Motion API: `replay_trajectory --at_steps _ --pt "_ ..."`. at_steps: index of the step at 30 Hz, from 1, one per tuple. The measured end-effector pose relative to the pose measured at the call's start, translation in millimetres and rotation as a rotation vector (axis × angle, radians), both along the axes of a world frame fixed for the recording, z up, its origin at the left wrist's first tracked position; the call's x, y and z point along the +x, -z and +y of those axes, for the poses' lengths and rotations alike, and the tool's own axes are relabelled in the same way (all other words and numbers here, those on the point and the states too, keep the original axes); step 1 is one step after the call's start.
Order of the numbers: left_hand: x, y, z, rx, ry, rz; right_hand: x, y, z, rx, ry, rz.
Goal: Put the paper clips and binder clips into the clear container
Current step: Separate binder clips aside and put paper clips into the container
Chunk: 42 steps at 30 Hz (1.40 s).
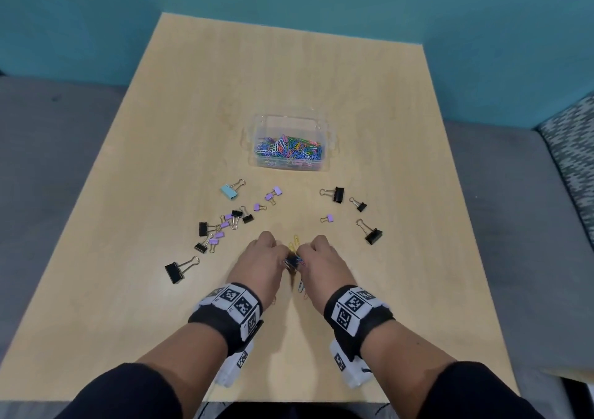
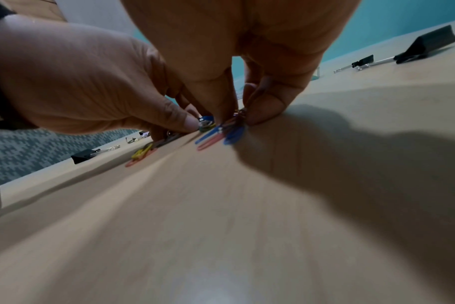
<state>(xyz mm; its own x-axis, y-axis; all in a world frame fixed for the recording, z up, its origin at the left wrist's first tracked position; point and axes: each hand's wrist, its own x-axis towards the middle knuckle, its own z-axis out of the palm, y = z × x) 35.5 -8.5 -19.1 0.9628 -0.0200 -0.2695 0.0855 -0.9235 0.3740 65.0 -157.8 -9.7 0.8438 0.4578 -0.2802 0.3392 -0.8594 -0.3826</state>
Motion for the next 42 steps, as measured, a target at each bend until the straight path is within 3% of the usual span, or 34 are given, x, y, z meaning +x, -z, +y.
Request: replay_trajectory --at_steps 9,18,23,30,34,39,42 --pt "10.7 -9.2 -2.7 -0.007 -0.035 0.027 12.5 -7.5 -4.6 -0.064 -0.027 0.019" --pt "14.9 -20.9 0.0 0.002 -0.030 0.128 25.8 -34.2 -3.1 -0.218 -0.219 0.125" --pt "10.9 -25.3 -0.4 0.017 0.014 0.168 29.7 -33.7 -5.5 -0.177 -0.251 0.166" --pt "9.6 -20.3 0.8 -0.022 0.020 0.177 38.2 -26.2 -17.9 -0.038 -0.136 0.251" --pt "11.6 -22.3 13.9 -0.217 -0.089 0.224 38.7 -22.6 -26.0 0.100 -0.001 0.387" --pt "28.2 -47.7 27.3 -0.757 -0.470 0.345 47.3 -34.1 -24.7 0.560 0.604 0.873" --pt "55.2 -65.0 39.2 -0.998 -0.610 0.326 68.8 -54.3 -18.4 0.745 0.648 0.948"
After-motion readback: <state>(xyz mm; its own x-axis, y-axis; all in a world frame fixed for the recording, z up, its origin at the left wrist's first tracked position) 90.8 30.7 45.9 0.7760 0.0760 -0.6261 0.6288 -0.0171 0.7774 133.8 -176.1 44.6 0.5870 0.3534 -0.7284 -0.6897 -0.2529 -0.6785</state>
